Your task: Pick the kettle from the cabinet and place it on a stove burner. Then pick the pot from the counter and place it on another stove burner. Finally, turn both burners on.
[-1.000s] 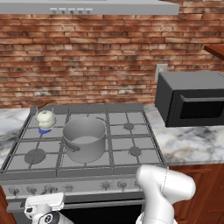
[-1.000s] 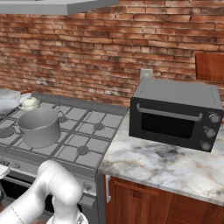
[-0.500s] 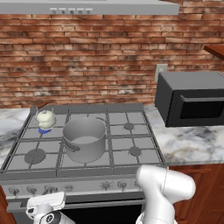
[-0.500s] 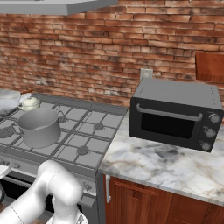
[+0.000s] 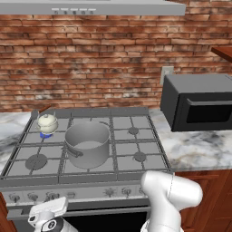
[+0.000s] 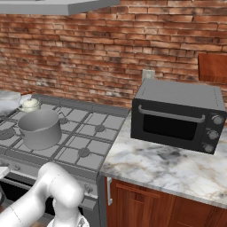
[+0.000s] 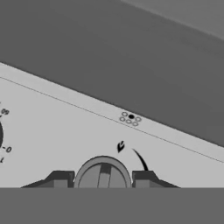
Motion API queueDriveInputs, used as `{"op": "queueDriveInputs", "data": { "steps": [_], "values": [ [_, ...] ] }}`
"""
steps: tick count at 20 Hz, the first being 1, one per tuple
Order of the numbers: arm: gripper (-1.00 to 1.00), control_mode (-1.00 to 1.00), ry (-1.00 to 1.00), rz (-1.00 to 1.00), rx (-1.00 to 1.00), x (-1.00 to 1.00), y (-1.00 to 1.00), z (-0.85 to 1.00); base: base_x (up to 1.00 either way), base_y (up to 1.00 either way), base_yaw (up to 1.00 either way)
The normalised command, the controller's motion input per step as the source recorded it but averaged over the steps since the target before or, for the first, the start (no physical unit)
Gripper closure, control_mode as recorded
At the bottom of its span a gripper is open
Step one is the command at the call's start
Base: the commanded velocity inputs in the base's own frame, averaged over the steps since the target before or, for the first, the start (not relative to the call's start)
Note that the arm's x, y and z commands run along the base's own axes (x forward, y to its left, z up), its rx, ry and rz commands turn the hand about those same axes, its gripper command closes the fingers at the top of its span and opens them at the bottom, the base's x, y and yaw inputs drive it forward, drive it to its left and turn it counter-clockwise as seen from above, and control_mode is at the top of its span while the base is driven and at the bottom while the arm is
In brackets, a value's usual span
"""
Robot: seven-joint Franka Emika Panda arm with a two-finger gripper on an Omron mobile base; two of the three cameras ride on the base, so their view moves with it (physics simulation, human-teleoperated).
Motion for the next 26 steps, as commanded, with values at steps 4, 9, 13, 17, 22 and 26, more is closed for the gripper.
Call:
{"op": "queueDriveInputs", "data": {
  "steps": [4, 9, 13, 17, 22, 26],
  "values": [
    [1.0, -1.0, 0.04, -0.05, -0.18, -0.02, 0.0, 0.0, 0.0, 0.0, 0.0],
    [1.0, -1.0, 0.03, -0.05, -0.18, -0.04, 0.0, 0.0, 0.0, 0.0, 0.0],
    [1.0, -1.0, 0.02, -0.05, -0.17, -0.05, 0.0, 0.0, 0.0, 0.0, 0.0],
    [1.0, -1.0, 0.03, -0.05, -0.18, -0.05, 0.0, 0.0, 0.0, 0.0, 0.0],
    [1.0, -1.0, 0.03, -0.05, -0.17, -0.06, 0.0, 0.0, 0.0, 0.0, 0.0],
    [1.0, -1.0, 0.03, -0.04, -0.11, -0.06, 0.0, 0.0, 0.0, 0.0, 0.0]
  ]
}}
